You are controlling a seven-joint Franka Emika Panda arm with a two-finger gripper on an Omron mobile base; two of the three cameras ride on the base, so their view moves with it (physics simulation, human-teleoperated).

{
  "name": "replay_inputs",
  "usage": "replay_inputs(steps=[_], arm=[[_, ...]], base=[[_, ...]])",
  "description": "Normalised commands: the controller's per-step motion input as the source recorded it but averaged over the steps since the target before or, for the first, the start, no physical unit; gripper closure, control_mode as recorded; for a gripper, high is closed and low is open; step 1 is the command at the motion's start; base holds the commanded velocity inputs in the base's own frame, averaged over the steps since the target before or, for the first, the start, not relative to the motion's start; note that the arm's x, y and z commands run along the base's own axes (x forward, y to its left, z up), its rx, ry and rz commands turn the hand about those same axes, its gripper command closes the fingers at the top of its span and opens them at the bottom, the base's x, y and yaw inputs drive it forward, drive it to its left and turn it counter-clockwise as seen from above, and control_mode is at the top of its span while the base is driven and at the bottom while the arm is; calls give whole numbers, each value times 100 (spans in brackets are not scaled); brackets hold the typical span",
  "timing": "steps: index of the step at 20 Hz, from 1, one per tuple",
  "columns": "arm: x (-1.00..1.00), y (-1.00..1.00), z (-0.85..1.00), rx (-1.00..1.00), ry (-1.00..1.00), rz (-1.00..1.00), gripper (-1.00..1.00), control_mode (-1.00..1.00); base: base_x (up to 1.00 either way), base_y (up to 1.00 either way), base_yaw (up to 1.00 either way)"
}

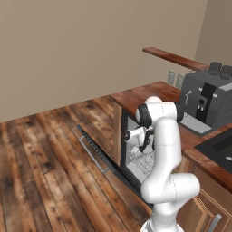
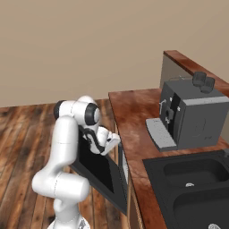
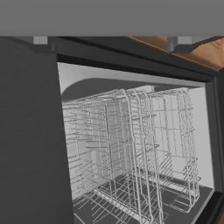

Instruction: Open the dishwasher door and pull out the top rack.

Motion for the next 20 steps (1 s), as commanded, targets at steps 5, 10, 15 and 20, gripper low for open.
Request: replay_inputs(steps=[5,10,15,20], arm=[[22,-13,-22,0,0,0,-100,-100],[23,-13,-18,0,0,0,-100,-100],[25,-11,-21,1,0,0,-100,-100],[18,-10,-23,3,0,0,-100,-100]], base=[[0,0,0],[0,0,0],[0,0,0],[0,0,0]])
